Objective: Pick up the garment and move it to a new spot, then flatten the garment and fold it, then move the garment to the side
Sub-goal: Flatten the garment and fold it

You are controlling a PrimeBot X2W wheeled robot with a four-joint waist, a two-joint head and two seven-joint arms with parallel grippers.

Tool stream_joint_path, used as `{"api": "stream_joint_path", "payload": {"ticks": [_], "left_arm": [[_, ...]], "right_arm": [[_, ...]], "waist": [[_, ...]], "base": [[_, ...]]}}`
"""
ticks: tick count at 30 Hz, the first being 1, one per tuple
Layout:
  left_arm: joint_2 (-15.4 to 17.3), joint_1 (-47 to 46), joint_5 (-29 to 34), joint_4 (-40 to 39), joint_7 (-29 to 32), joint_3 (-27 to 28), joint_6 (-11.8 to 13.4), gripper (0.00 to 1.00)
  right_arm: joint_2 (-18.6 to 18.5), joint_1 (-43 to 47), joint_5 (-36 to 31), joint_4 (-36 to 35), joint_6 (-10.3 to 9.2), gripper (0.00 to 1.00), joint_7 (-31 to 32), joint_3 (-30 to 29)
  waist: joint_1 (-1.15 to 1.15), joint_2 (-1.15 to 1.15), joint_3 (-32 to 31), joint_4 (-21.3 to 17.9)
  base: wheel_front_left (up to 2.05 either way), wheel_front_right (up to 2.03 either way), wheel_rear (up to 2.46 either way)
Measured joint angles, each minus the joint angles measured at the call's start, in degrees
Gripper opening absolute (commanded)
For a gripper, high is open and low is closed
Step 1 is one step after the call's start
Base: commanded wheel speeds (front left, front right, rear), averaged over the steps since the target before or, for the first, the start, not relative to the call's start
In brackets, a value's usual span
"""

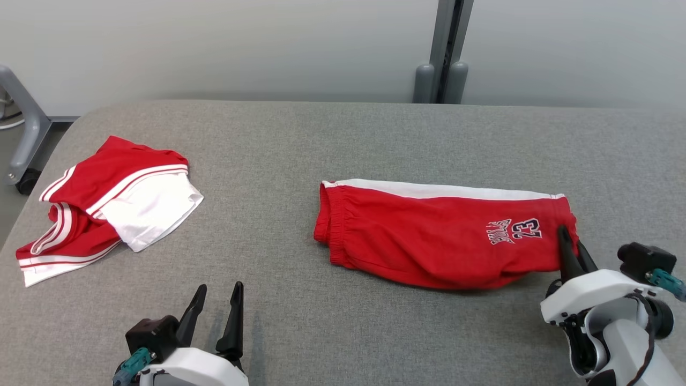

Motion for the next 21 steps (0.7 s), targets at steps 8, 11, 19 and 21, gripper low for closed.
{"api": "stream_joint_path", "payload": {"ticks": [8,11,19,21], "left_arm": [[-0.01,0.6,-0.58,0.03,0.0,-0.85,-0.05,1.0],[-0.01,0.24,-1.62,0.23,0.0,-1.83,0.0,1.0],[0.0,-0.8,-3.02,0.18,0.0,-4.69,0.63,1.0],[0.01,-1.09,-3.07,0.13,0.0,-5.1,0.71,1.0]], "right_arm": [[0.25,-3.01,-4.2,-4.37,0.0,0.0,-0.01,5.53],[0.89,-5.77,-5.22,-4.98,0.0,0.0,-0.01,10.31],[2.36,-10.64,-3.59,-2.19,0.0,0.0,-0.01,24.02],[2.52,-11.13,-2.86,-0.67,0.0,0.0,-0.01,26.54]], "waist": [[0.0,0.0,0.66,0.85],[0.0,0.0,1.23,2.07],[0.0,0.0,2.66,7.55],[0.0,0.0,3.02,9.07]], "base": [[0.0,0.0,0.0],[0.0,0.0,0.0],[0.0,0.0,0.0],[0.0,0.0,0.0]]}}
